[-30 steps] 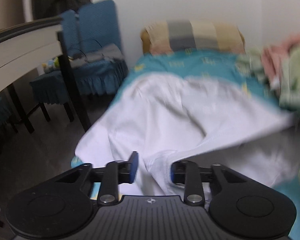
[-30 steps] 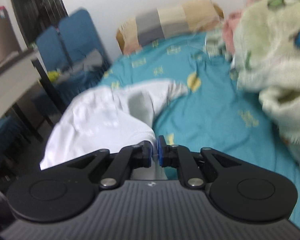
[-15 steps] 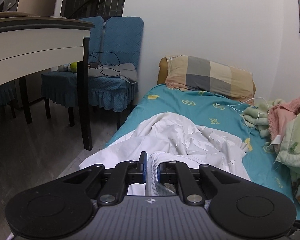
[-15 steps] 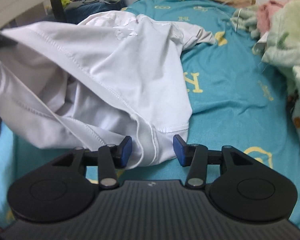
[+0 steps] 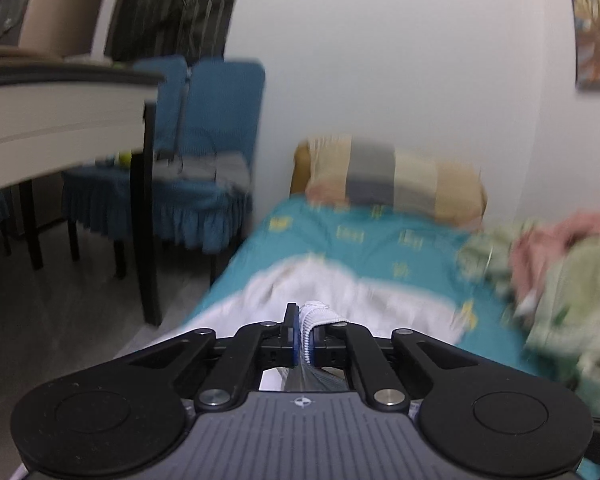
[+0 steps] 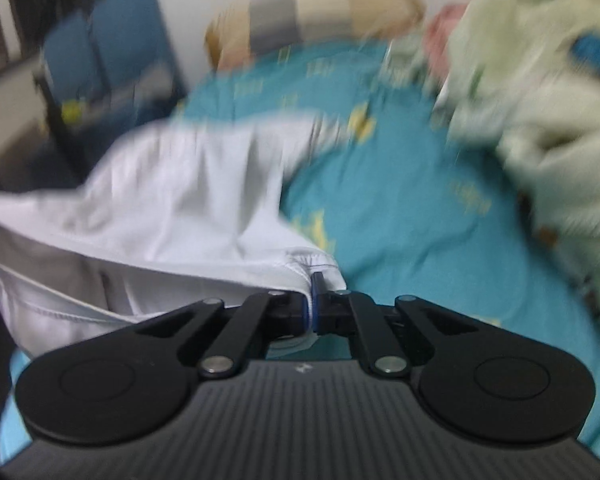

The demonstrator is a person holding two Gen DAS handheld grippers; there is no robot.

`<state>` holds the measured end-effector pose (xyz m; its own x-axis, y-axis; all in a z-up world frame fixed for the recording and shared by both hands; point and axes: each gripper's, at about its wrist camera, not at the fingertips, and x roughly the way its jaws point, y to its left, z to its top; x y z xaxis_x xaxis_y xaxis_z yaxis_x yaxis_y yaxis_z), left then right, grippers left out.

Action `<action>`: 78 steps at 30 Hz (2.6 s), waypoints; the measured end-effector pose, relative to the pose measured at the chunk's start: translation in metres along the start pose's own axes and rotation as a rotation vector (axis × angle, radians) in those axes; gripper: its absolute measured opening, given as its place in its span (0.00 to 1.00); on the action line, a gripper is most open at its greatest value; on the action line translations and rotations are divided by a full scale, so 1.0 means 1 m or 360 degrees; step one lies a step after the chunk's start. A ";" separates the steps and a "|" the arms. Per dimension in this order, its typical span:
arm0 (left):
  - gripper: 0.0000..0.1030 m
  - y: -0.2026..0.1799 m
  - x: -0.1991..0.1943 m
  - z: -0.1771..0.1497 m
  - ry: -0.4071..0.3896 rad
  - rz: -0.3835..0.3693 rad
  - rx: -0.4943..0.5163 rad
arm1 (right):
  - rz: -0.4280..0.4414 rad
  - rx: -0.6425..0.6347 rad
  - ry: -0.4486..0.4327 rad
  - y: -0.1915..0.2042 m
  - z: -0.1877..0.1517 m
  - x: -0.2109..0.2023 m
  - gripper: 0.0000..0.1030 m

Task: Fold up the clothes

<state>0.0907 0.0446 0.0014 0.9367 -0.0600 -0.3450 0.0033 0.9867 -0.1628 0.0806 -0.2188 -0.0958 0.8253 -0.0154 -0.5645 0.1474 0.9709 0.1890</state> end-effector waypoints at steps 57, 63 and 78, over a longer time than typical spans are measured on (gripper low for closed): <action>0.05 -0.024 0.432 0.074 0.0170 0.0098 0.0094 | -0.0094 -0.0117 -0.0290 0.020 0.250 0.239 0.05; 0.09 -0.015 0.517 0.004 0.0401 0.0100 0.0114 | -0.0073 -0.0039 -0.0055 -0.004 0.216 0.359 0.05; 0.85 -0.006 0.422 0.029 0.0509 0.0002 0.0149 | 0.0123 0.0055 0.0211 -0.033 0.209 0.356 0.82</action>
<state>0.4965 0.0173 -0.1161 0.7792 -0.0889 -0.6204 0.0483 0.9955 -0.0819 0.4838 -0.3061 -0.1350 0.7559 0.0932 -0.6480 0.1064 0.9592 0.2621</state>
